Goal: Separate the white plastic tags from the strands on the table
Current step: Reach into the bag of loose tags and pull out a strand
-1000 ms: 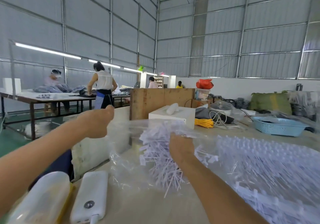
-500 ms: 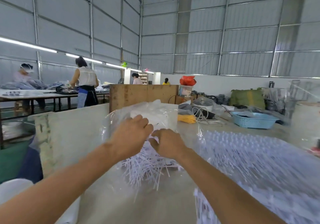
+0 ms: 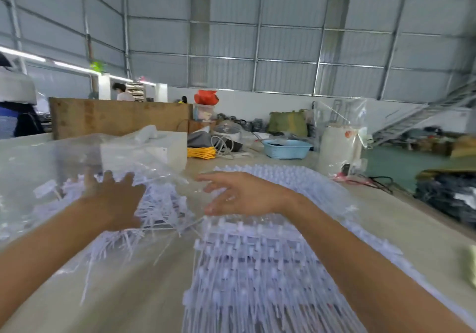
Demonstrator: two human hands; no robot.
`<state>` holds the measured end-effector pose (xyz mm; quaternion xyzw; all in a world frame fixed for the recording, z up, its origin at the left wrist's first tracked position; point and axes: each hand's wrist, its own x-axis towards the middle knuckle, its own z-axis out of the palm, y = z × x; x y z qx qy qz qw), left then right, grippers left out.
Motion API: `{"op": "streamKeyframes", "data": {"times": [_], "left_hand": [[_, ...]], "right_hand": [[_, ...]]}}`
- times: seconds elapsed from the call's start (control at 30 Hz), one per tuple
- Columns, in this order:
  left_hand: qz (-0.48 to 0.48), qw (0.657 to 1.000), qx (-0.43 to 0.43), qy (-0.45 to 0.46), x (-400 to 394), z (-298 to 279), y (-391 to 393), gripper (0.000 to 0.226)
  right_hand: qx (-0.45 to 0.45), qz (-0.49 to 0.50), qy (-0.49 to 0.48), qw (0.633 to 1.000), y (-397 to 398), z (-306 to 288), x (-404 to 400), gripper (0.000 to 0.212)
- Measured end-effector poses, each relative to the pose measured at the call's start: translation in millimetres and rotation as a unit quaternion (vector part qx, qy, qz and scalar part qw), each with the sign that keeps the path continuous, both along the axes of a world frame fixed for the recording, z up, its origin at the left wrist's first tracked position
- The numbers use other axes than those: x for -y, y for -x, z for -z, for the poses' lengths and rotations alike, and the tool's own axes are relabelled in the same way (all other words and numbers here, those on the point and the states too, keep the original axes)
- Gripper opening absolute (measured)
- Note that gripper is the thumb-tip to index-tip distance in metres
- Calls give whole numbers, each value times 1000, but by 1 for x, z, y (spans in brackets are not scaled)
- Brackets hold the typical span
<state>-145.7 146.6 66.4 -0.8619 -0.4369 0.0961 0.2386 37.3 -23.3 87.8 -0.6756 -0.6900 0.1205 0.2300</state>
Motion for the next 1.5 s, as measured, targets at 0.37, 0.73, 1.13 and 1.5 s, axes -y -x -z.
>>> {"op": "streamKeyframes", "data": {"times": [0.37, 0.73, 1.13, 1.5], "left_hand": [[401, 867, 214, 201, 162, 48, -158, 37], [389, 862, 240, 218, 162, 47, -206, 11], [354, 893, 131, 247, 163, 35, -187, 37], [430, 860, 243, 128, 174, 11, -195, 28]], "right_hand": [[108, 337, 86, 931, -129, 75, 174, 37], [113, 385, 32, 916, -159, 89, 194, 44], [114, 319, 12, 941, -142, 68, 184, 34], [-250, 226, -106, 936, -105, 48, 154, 18]]}}
